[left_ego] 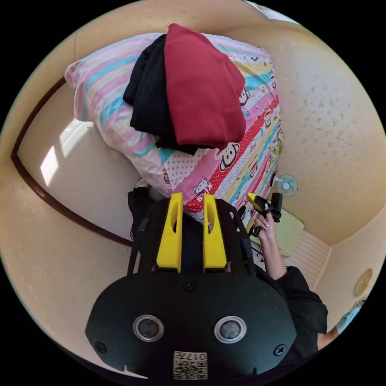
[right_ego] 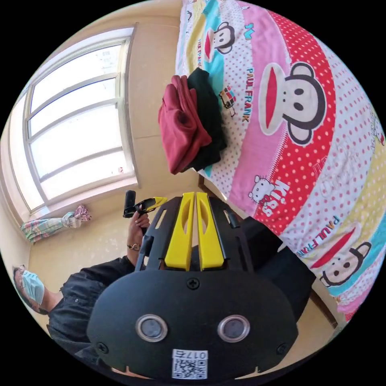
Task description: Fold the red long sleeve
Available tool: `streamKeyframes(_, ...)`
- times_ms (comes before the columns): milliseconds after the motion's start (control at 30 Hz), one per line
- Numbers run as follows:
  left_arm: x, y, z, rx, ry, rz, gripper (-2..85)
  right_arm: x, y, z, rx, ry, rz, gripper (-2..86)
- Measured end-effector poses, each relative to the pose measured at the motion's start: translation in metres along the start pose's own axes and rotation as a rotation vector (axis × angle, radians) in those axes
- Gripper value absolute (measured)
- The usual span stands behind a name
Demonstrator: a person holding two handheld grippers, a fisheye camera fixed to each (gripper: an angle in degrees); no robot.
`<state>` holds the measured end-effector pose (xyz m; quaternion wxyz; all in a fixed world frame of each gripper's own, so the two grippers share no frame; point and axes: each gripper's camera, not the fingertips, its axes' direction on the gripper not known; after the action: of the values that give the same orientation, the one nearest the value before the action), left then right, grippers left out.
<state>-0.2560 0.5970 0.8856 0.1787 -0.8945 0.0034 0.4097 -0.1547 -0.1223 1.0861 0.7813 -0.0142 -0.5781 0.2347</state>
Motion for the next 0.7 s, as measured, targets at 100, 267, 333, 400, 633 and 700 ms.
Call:
streamKeyframes(100,-0.026,0.011,0.03,-0.056,0.021,-0.071,7.0,0.034,0.062,-0.047,-0.002,0.175,0.097,1.1)
streamKeyframes(267,0.044,-0.03,0.068,-0.131,-0.094,0.149,6.3,0.027,0.164,-0.137,0.237,0.427,0.247,0.5)
streamKeyframes(333,0.093,-0.047,0.082,-0.156,-0.186,0.275,6.2,0.009,0.184,-0.152,0.341,0.479,0.237,0.5)
streamKeyframes(400,0.147,-0.057,0.098,-0.181,-0.276,0.402,5.8,-0.014,0.197,-0.158,0.42,0.485,0.179,0.4)
streamKeyframes(633,0.334,0.004,0.189,-0.271,-0.488,0.915,0.0,-0.093,0.283,-0.169,0.808,0.574,-0.004,0.4)
streamKeyframes(700,0.36,0.036,0.225,-0.335,-0.534,1.04,-0.6,-0.094,0.317,-0.178,0.892,0.636,-0.001,0.5)
